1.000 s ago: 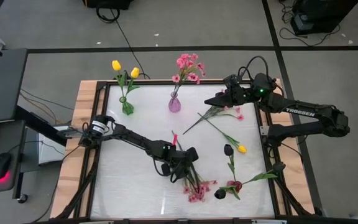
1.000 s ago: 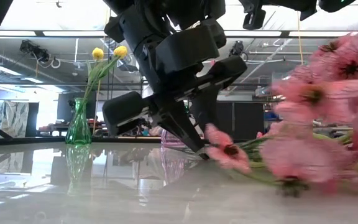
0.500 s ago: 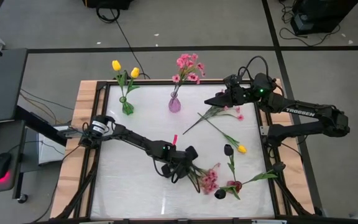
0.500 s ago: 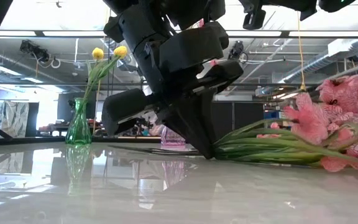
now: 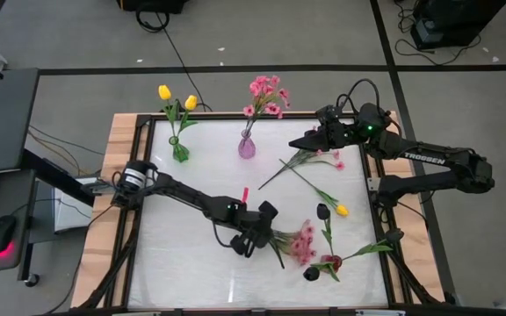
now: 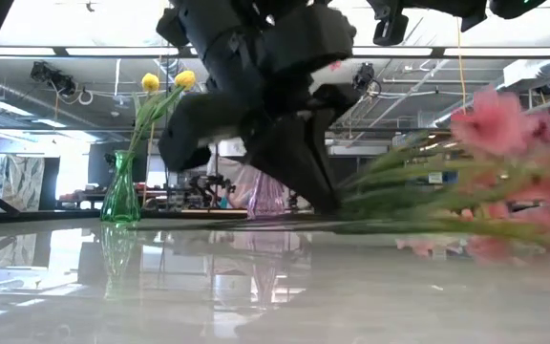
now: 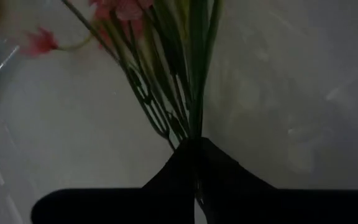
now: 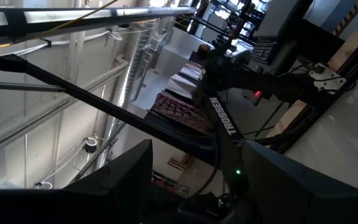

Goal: Sort flowers into vase by color
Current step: Put the bottom pink flower into the purple vase

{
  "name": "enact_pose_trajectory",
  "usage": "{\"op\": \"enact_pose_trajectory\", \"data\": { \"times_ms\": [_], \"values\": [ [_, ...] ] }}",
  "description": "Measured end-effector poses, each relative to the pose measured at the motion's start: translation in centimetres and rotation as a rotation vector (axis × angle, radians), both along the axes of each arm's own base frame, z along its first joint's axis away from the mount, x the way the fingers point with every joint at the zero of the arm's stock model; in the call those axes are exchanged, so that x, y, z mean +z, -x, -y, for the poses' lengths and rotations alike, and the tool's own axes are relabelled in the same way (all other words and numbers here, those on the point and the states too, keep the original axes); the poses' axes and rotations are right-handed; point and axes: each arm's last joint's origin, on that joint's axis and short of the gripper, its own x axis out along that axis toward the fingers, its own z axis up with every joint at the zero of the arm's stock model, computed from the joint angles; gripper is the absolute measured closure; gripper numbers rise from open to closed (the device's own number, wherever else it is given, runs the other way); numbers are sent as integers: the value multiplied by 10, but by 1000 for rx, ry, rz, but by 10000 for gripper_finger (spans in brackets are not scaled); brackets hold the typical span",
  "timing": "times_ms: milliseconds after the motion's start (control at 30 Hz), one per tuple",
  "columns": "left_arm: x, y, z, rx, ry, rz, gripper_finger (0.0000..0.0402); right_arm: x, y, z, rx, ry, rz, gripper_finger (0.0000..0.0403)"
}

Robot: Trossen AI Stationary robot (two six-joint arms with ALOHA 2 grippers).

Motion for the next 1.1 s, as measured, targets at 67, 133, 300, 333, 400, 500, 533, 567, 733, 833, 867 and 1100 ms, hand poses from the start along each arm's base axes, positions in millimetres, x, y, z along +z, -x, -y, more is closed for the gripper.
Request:
{"op": "enact_pose_trajectory", "data": {
  "times_ms": [67,133,300,333,400,500,533,567,733,833,867,1100],
  "values": [
    [4,2,-1,41,26,-10,392,0,0,0,0,0,0,145],
    [7,3,-2,77,51,-16,392,0,0,0,0,1,2,145],
    [20,11,-5,145,82,-39,393,1,0,0,0,2,5,145],
    [21,13,-6,156,82,-49,393,0,0,0,0,2,3,145],
    [28,16,-7,173,92,-42,393,0,0,0,0,2,4,145],
    [39,21,-8,197,102,-44,393,0,0,0,0,1,3,145],
    [44,23,-9,204,106,-36,393,0,0,0,0,2,4,145],
    [48,25,-11,213,103,-34,393,0,0,0,0,2,5,145],
    [70,35,-16,276,102,4,393,0,0,0,0,2,4,145],
    [87,42,-20,315,105,53,393,0,0,0,0,2,4,145],
    [92,44,-20,329,106,67,393,0,0,0,0,2,4,145],
    [123,64,-29,439,115,135,393,0,0,0,0,2,5,145]
  ]
}}
